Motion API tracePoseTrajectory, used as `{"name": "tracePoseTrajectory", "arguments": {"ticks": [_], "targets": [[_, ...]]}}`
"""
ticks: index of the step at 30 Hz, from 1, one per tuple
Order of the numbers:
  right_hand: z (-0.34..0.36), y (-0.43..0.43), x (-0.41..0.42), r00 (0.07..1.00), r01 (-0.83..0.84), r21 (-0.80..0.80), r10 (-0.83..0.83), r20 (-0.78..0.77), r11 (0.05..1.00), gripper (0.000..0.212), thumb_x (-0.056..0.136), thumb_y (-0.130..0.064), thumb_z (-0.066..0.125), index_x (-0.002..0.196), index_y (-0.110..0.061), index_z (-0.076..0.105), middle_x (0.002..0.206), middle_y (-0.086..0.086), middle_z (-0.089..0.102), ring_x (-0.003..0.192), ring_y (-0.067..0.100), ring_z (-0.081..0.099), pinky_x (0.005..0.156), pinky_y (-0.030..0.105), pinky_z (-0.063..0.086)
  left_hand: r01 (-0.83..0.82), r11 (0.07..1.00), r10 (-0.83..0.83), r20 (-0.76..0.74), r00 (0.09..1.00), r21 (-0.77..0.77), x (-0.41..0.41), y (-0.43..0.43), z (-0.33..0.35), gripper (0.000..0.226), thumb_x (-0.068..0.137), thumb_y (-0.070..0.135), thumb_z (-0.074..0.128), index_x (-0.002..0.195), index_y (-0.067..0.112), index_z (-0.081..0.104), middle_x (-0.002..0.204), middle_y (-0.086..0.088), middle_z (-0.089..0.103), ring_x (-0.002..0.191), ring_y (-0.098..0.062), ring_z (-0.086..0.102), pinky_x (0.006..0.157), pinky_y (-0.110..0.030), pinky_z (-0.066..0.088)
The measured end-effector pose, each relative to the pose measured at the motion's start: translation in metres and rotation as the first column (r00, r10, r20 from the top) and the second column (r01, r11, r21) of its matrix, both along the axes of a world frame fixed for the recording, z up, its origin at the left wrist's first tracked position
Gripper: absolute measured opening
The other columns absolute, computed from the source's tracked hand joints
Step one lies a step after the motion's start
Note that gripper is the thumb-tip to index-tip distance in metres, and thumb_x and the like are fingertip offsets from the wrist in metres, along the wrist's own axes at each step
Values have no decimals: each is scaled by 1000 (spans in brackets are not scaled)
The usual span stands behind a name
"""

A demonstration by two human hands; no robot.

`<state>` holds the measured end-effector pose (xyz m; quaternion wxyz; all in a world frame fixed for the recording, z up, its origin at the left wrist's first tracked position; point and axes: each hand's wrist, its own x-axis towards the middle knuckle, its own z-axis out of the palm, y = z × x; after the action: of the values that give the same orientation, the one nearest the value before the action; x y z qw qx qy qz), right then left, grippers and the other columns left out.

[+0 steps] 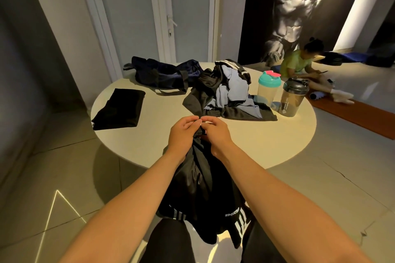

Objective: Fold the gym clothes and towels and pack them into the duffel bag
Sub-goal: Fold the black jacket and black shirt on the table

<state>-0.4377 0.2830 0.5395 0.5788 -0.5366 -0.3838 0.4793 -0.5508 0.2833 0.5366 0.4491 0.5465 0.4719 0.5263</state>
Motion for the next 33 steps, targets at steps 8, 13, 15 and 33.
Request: {"name": "tracePoseTrajectory", "arguments": {"ticks": [8, 13, 15, 33], "targets": [[1, 4, -8, 992, 12, 41, -7, -126, 999, 37, 95, 6, 43, 119, -14, 63, 109, 17, 63, 89, 23, 70, 79, 34, 61, 94, 995, -93, -81, 992, 13, -13, -5, -11, 42, 94, 14, 65, 131, 34, 56, 127, 12, 57, 116, -2, 56, 87, -15, 49], [7, 4, 7, 951, 38, 104, -68, 301, 994, 32, 95, -1, 49, 118, -17, 64, 113, 9, 64, 98, 23, 67, 89, 38, 58, 18, 999, -16, -48, 999, 47, -17, 1, -19, 39, 98, 8, 56, 127, 35, 58, 129, 7, 59, 120, -9, 57, 105, -30, 49], [1, 2, 23, 844, 64, 138, -127, 521, 988, 34, 93, -10, 58, 126, -19, 61, 121, 4, 59, 107, 21, 60, 95, 38, 51, 8, 1000, -8, 42, 999, 1, -17, 3, -18, 41, 98, 5, 55, 123, 36, 61, 128, 2, 61, 118, -14, 60, 103, -37, 52], [35, 7, 71, 992, -51, 128, 35, 122, 990, 24, 95, -36, 65, 116, -24, 61, 123, 4, 61, 112, 17, 59, 81, 28, 46, 61, 996, -66, 66, 996, 71, 28, 43, 32, 31, 99, 3, 49, 119, 24, 59, 120, -2, 66, 112, -16, 64, 100, -38, 55]]}}
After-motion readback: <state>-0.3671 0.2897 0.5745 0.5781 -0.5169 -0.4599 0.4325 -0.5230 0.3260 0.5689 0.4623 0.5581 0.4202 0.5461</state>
